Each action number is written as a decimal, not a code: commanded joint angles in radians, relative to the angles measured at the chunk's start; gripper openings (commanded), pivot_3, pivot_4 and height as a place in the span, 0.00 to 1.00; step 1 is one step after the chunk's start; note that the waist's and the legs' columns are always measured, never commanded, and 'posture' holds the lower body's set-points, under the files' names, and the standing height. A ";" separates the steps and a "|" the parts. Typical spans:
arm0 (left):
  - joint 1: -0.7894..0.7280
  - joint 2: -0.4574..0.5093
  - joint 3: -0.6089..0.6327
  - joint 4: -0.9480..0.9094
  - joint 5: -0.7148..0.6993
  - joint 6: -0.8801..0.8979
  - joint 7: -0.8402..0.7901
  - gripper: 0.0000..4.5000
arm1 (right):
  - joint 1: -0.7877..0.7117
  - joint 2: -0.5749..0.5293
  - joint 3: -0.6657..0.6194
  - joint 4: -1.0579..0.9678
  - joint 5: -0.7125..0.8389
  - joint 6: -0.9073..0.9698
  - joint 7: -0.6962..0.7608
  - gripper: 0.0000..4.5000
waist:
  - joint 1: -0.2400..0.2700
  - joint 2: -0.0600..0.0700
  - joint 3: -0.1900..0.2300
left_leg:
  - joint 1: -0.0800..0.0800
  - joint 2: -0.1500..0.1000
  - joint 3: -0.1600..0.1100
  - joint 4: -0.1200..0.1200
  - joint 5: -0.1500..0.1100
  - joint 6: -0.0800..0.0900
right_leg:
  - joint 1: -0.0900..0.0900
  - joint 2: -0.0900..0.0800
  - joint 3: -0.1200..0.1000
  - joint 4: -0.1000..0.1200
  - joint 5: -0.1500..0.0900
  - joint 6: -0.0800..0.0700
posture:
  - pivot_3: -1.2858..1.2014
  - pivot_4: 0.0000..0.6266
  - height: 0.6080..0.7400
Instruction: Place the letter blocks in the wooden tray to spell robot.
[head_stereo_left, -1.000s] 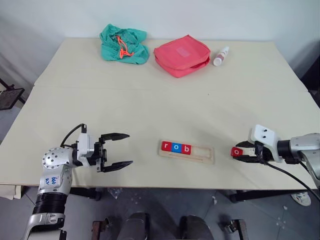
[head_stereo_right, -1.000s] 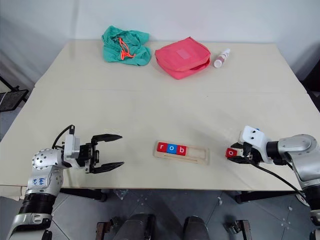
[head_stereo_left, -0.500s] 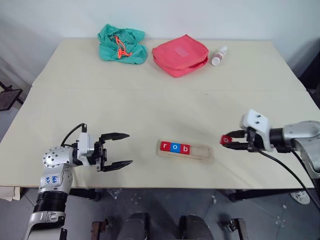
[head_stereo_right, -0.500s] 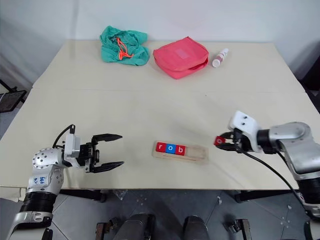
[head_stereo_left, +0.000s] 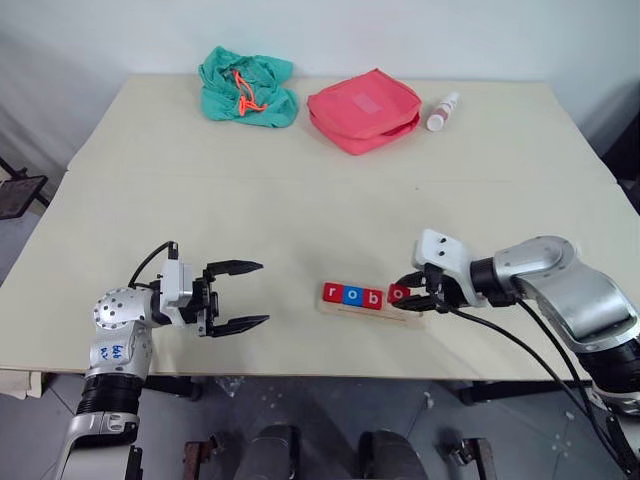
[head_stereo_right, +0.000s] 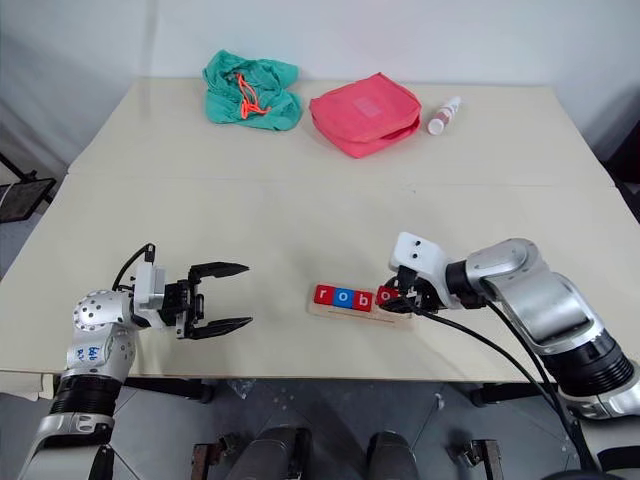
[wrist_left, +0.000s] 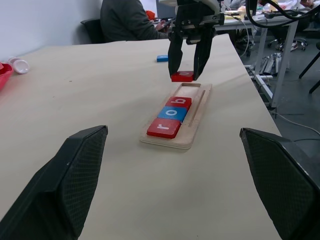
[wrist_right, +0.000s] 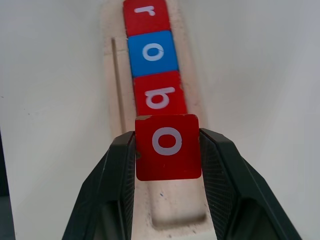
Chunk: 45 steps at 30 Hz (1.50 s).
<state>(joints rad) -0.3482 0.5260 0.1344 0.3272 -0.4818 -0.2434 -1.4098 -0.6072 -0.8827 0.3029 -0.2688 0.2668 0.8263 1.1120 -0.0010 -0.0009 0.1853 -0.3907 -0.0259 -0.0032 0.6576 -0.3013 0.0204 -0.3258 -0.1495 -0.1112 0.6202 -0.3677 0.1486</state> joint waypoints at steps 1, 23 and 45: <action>0.016 0.005 0.009 -0.037 -0.008 -0.011 0.008 1.00 | -0.022 0.011 0.007 -0.006 -0.012 -0.017 -0.001 0.32 | 0.000 0.000 0.000 | 0.000 0.000 0.000 0.000 0.000 0.000 | 0.000 0.000 0.000 0.000 0.000 0.000 | 0.52 0.24 1.00; 0.018 0.020 0.018 -0.040 -0.030 -0.016 -0.051 1.00 | -0.023 0.027 0.032 0.004 -0.056 -0.029 0.018 0.99 | 0.000 0.000 0.000 | 0.000 0.000 0.000 0.000 0.000 0.000 | -0.001 0.000 0.000 0.000 0.000 0.000 | 0.52 0.24 1.00; -0.047 0.067 -0.019 0.112 -0.119 -0.052 -0.205 1.00 | 0.160 -0.045 -0.133 -0.098 0.024 0.027 -0.069 0.01 | 0.001 0.000 0.000 | 0.000 0.000 0.000 0.000 0.000 0.000 | 0.000 0.000 0.000 0.001 0.000 0.000 | 0.52 0.24 1.00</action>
<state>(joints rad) -0.3885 0.5748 0.1164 0.4463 -0.5732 -0.2832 -1.5021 -0.4450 -0.9223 0.1877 -0.3518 0.2880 0.8561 1.0527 -0.0005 -0.0009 0.1853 -0.3907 -0.0258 -0.0029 0.6576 -0.3013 0.0204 -0.3262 -0.1495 -0.1111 0.6207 -0.3677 0.1486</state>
